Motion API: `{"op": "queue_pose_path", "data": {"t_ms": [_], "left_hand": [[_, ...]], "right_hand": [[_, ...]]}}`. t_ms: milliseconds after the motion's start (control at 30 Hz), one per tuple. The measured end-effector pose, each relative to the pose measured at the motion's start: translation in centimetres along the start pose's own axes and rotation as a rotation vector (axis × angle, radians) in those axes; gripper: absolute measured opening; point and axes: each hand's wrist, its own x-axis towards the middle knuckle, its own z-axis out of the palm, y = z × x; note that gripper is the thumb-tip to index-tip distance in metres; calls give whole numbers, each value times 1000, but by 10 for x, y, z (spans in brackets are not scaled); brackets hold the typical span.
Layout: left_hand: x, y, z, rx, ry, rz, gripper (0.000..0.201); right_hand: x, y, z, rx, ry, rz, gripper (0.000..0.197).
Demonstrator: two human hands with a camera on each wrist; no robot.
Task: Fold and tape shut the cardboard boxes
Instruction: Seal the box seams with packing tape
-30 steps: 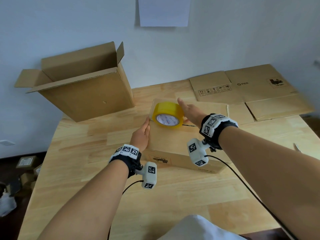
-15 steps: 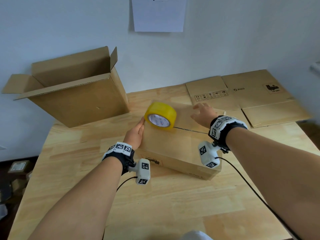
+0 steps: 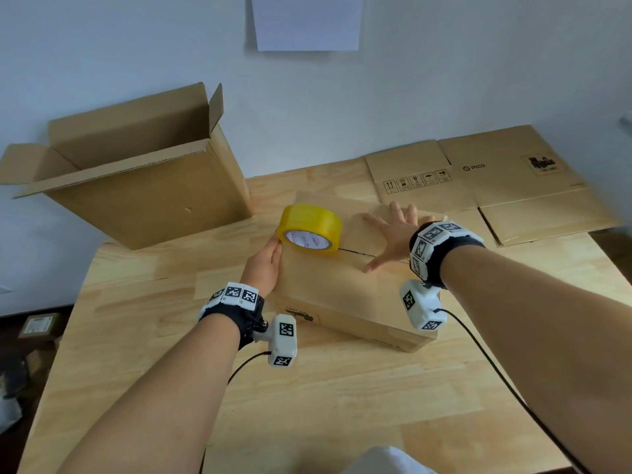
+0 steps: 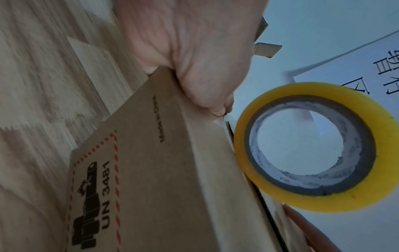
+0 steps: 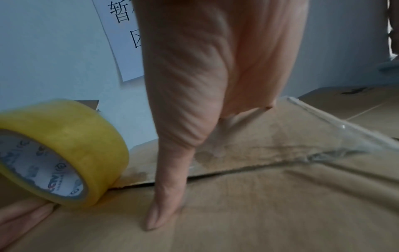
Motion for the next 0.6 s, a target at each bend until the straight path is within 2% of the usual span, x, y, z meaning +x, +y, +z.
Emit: {"op": "queue_pose_path", "data": {"t_ms": [333,467,600], "left_hand": [[-1,0,0,-3,6,11,31],[-1,1,1,-2,4,11,32],[-3,3,1,-23,4,-4,36]], "right_hand": [[-4,-1,6,18,21,1,106],[-7,-2,6,13,13,8,104],[-10,-3,4,18,-9,2,95]]}}
